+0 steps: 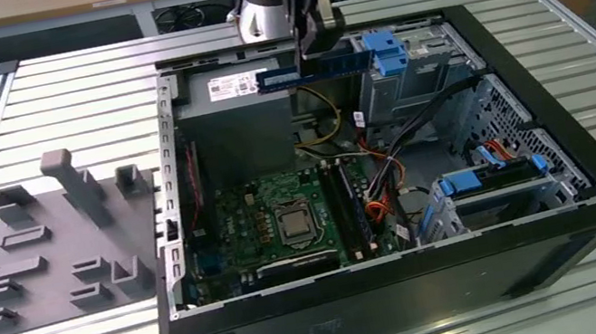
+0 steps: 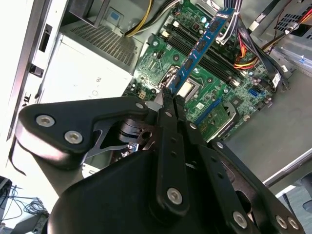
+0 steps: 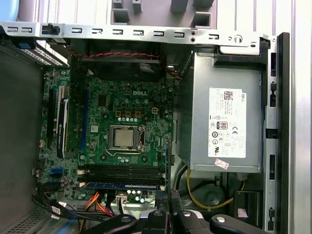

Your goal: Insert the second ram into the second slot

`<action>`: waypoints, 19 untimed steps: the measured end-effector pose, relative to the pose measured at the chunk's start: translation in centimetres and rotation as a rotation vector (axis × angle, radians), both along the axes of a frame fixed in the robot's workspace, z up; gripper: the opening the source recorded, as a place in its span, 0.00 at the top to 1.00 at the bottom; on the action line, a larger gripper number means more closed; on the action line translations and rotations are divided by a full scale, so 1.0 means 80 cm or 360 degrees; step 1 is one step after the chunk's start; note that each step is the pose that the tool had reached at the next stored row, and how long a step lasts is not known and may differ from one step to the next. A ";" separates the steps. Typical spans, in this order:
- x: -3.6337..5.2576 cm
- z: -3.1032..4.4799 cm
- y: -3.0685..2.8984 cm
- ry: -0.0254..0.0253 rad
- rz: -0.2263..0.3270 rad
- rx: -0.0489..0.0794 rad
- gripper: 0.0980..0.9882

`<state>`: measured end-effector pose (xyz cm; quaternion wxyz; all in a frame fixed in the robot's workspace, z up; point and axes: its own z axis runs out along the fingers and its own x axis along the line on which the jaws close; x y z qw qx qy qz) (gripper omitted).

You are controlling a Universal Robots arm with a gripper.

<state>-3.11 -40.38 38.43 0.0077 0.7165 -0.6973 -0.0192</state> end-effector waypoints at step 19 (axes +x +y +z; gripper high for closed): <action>0.000 -0.0001 -0.0070 -0.00001 0.0000 0.0000 0.96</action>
